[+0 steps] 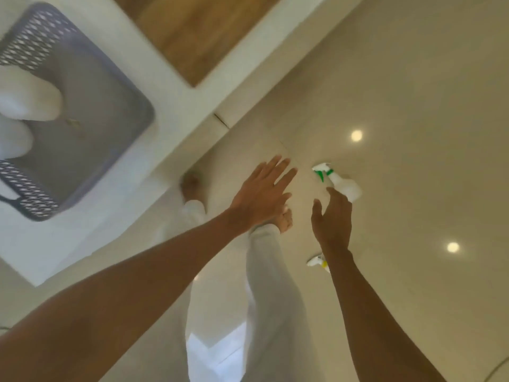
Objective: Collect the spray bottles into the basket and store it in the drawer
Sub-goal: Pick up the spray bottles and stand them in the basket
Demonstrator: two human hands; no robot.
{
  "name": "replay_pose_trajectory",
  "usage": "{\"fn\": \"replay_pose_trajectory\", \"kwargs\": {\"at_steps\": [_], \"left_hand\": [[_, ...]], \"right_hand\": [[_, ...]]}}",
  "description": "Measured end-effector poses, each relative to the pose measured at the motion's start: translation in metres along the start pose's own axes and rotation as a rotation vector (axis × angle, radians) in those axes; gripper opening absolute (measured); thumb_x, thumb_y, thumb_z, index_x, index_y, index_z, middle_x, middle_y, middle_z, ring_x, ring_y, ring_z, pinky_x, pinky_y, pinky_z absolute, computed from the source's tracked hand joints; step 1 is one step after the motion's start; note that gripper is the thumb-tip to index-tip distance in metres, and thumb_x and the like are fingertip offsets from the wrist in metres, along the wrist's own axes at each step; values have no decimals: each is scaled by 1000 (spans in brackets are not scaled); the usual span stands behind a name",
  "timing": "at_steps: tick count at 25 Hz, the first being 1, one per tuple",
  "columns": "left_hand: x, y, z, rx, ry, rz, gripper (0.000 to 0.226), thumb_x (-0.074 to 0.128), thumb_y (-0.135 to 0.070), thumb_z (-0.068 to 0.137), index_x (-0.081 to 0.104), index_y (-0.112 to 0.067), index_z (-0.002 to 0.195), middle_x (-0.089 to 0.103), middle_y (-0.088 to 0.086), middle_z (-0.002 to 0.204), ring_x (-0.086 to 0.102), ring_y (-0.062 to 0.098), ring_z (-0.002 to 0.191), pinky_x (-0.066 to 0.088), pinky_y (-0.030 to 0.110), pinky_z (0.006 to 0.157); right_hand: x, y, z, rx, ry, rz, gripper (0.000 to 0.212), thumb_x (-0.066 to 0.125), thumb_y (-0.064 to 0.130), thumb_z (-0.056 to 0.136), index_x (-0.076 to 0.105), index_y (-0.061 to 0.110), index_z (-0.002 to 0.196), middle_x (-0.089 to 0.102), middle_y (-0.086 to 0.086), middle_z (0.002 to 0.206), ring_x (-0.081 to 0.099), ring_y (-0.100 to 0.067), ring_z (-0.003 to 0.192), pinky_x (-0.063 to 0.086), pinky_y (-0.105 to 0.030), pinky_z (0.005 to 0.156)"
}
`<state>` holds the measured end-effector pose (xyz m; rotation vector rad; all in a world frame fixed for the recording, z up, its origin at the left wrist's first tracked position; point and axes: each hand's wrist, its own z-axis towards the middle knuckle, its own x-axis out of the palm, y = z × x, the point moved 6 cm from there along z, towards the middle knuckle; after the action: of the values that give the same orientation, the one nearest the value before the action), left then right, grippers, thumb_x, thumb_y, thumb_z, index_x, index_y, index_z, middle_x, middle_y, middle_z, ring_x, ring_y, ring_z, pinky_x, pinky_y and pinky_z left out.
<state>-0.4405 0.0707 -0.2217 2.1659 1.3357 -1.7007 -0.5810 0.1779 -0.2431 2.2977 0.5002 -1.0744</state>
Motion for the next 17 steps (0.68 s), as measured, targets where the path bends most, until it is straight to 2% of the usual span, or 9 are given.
{"fn": "replay_pose_trajectory", "kwargs": {"at_steps": [3,6,9,13,17], "left_hand": [[87,-27,52,20,177,157,68,28,-51,105,7,-18,160,2,9,168,0,28,156,6,49,126],[166,-41,99,61,269,199,72,24,-55,103,5,-16,160,1,11,168,-1,29,156,6,53,125],[228,-41,135,92,318,217,72,23,-56,103,6,-14,159,3,12,168,1,29,156,6,54,125],[286,-24,174,89,366,271,72,24,-54,104,4,-13,159,2,12,168,-1,28,156,3,52,125],[319,-12,198,71,412,184,70,23,-52,105,3,-12,159,1,11,168,-1,27,156,4,50,126]], "right_hand": [[34,-60,49,-59,138,-231,57,52,24,102,32,3,151,38,-15,156,32,-31,145,35,-42,113],[80,-110,102,-87,242,-393,68,47,28,105,13,3,158,15,-15,167,13,-30,155,23,-45,123],[122,-152,153,-40,304,-459,68,43,27,106,7,4,159,7,-15,168,6,-30,157,16,-48,126],[164,-188,219,23,286,-472,63,44,17,102,17,4,157,17,-15,165,10,-32,155,14,-54,125],[189,-201,267,-23,208,-598,45,45,11,97,39,2,141,47,-21,144,35,-37,142,13,-66,119]]}}
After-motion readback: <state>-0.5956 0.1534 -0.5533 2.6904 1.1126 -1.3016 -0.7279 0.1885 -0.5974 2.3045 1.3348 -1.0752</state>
